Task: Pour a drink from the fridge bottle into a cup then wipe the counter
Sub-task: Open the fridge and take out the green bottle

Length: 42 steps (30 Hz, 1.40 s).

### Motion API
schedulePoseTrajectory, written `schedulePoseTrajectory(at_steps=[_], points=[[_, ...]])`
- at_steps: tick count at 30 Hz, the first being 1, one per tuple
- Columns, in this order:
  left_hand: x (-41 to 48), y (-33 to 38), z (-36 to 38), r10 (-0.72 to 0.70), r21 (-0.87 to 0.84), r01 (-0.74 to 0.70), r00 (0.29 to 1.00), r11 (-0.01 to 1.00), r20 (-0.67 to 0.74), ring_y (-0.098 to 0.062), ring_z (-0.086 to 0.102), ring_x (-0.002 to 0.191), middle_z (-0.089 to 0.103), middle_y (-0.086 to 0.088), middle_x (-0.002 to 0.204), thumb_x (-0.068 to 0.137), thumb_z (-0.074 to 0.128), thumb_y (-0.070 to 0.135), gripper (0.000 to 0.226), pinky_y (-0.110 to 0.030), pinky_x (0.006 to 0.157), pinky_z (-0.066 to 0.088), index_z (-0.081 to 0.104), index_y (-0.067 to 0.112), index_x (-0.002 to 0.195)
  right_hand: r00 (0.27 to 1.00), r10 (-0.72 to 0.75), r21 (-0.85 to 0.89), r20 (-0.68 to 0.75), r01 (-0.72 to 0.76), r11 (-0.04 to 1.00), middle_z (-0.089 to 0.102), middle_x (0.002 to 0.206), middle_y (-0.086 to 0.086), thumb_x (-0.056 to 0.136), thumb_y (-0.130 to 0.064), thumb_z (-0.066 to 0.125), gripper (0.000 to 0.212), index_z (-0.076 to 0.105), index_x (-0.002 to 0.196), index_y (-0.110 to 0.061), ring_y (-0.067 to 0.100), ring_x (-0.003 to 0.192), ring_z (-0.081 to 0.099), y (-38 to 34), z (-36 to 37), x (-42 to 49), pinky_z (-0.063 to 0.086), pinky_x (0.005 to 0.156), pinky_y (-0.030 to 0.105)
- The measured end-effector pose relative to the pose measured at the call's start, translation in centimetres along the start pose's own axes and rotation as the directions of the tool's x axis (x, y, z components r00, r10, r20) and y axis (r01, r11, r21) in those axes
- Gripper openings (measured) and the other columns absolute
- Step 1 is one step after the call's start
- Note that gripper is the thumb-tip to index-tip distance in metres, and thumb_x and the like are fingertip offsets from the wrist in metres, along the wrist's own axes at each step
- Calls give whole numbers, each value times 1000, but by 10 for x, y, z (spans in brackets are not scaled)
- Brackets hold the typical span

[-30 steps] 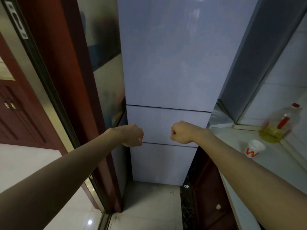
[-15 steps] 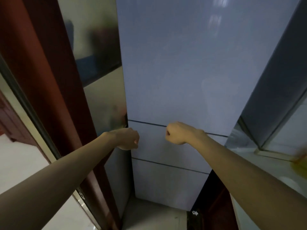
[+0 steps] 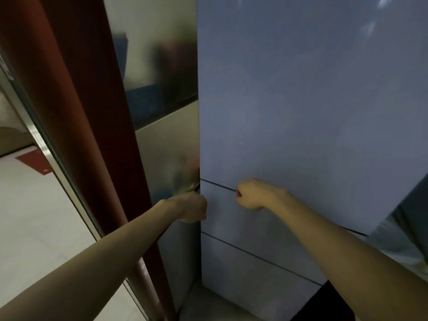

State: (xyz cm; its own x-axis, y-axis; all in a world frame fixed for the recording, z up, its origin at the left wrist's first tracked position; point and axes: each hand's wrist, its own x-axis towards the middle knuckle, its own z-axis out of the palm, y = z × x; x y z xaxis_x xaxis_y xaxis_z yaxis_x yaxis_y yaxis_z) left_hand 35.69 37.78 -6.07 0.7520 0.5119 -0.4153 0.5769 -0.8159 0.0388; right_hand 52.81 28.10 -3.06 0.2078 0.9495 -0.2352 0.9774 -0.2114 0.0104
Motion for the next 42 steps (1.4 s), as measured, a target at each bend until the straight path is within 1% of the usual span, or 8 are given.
schedulePoseTrajectory(at_steps=[6,10,17,22,26,33,39,42], points=[[46,-31,7,-20,-167,3,995,986,-98,-28,64,101,66,-7,110,94,43,37,37,-34,85,54,65,9,106,1000,-6,-89,18,8,996,62,108,14,93,-13,47,18,61,99,-3,23,80,53,-14,-19,35,43,68,29],[76,-54,9,-87,-409,-16,969,912,-233,-23,56,112,53,-1,132,88,52,34,47,-34,89,48,50,13,130,999,-33,-161,-30,27,987,46,134,13,97,-14,44,35,51,130,-6,28,118,48,-37,-41,70,45,96,36],[95,-72,-18,-271,-873,-138,918,468,-291,-30,52,122,52,-7,138,91,53,6,58,-30,84,38,40,14,148,875,-320,-448,-364,137,883,53,121,13,90,-20,53,27,61,110,-4,28,112,47,-79,-77,129,31,105,36],[112,-78,-14,-253,-934,-222,922,280,-295,-32,48,131,48,-6,147,78,56,10,75,-46,102,46,37,23,150,895,-213,-637,-392,-97,765,58,126,12,92,-21,48,31,67,113,-6,32,131,37,-79,-90,157,14,120,43],[116,-75,-12,-239,-954,-262,927,144,-290,-20,58,108,51,0,141,87,52,1,70,-35,84,51,37,26,150,940,-83,-776,-331,-221,591,54,136,8,94,-35,50,38,63,123,-14,31,138,30,-84,-84,169,-4,119,50],[116,-80,-8,-212,-941,-303,920,149,-330,-5,53,76,55,2,128,89,51,0,65,-23,66,48,40,25,149,954,103,-816,-283,-296,497,45,145,7,92,-43,57,49,55,132,-14,31,141,23,-106,-78,176,-6,118,48],[110,-86,2,-203,-910,-349,896,223,-394,-19,51,121,47,0,147,87,49,-1,68,-15,73,40,40,23,149,946,13,-753,-325,-268,601,63,118,2,97,-32,51,28,69,109,-15,29,129,36,-115,-76,164,14,117,40],[96,-83,7,-277,-899,-410,855,158,-438,-12,56,108,59,3,128,98,41,-2,46,-14,79,41,55,17,137,942,-71,-728,-328,-205,654,68,102,-2,97,-28,49,27,72,93,-15,26,121,40,-125,-74,146,22,111,36]])
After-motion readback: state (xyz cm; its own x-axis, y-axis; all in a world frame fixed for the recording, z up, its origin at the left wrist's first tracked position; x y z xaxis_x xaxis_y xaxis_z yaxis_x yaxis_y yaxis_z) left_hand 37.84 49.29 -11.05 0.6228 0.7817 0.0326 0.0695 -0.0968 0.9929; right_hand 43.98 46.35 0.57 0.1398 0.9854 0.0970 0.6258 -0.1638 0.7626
